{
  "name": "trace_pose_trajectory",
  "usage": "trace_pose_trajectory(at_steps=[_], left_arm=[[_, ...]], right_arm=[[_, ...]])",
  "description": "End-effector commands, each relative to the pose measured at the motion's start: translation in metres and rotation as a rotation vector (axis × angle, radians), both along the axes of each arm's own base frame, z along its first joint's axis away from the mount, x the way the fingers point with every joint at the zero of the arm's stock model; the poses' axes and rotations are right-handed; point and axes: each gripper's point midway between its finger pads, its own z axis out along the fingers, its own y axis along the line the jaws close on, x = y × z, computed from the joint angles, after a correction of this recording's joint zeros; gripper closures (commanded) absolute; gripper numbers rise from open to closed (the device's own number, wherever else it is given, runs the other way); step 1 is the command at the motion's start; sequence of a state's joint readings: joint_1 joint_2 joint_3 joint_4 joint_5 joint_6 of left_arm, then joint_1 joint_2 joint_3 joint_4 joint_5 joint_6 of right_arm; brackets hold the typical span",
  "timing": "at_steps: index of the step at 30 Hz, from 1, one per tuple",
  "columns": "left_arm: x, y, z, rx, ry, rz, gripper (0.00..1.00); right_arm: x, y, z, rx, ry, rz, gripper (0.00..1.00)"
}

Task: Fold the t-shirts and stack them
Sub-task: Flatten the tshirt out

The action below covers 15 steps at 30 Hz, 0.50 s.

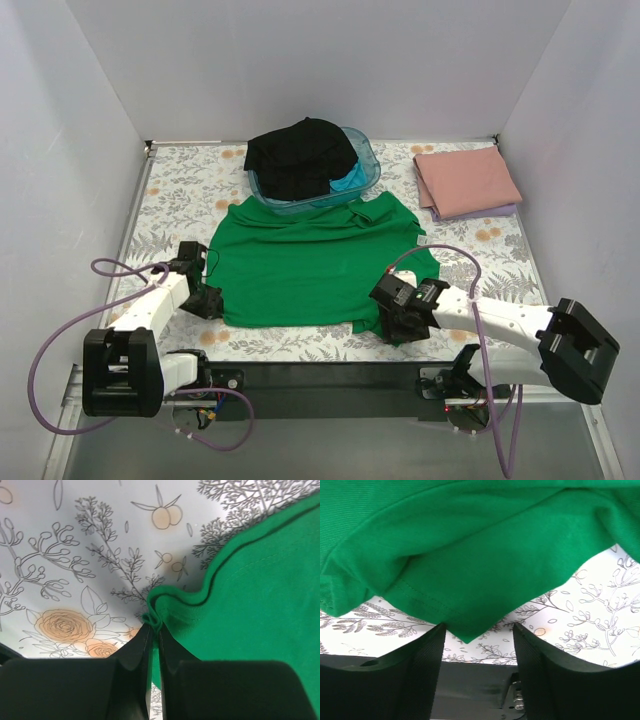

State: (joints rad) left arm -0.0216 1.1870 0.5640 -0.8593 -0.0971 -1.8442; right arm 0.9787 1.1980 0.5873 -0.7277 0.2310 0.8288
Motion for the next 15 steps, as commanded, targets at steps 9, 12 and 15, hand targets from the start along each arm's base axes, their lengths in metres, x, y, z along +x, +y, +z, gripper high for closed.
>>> trace_pose_trajectory(at_steps=[9,12,15], left_arm=[[0.018,0.012,-0.006,0.066,-0.101,0.025,1.0],[0.019,0.012,-0.003,0.065,-0.113,0.019,1.0],[0.021,0.014,0.003,0.076,-0.129,0.025,1.0]], right_arm=[[0.006,-0.004,-0.025,-0.08,-0.032,-0.05,0.64],[0.006,0.0,-0.03,-0.026,-0.045,-0.043,0.75],[0.012,-0.005,-0.029,-0.023,-0.075,-0.054,0.9]])
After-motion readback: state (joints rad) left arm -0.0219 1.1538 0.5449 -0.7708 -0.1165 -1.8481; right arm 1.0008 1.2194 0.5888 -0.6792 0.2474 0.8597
